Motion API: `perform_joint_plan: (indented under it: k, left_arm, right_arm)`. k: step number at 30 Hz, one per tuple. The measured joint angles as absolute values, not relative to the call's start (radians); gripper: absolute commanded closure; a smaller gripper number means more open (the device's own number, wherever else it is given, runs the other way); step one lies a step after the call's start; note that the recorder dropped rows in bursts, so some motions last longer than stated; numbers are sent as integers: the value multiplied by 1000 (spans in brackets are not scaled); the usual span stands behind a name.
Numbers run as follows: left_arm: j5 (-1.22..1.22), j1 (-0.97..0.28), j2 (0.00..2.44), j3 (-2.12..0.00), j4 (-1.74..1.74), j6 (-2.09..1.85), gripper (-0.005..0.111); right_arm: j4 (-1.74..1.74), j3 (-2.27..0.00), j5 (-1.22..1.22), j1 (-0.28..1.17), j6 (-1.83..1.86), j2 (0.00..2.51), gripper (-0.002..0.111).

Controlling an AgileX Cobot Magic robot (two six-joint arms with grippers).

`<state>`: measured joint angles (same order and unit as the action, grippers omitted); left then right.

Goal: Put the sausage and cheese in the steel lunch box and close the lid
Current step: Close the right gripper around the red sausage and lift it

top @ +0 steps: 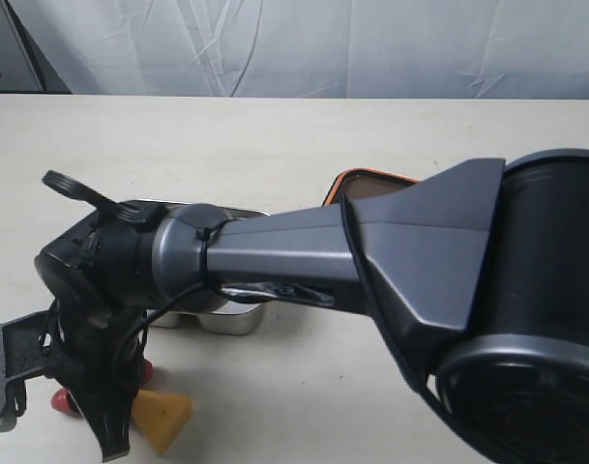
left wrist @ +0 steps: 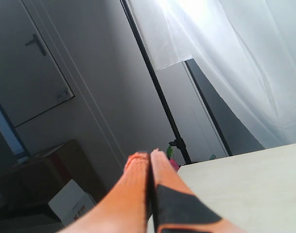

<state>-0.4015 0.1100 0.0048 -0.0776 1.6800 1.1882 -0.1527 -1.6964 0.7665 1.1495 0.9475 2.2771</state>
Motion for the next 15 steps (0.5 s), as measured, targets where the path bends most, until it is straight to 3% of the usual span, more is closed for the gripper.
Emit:
perform_joint_plan:
  k: [15]
  left_arm:
    - [-401,110,5,-78,1680,1188,107]
  right_arm:
    - [-144,-1745,794,1150,906,2289,109]
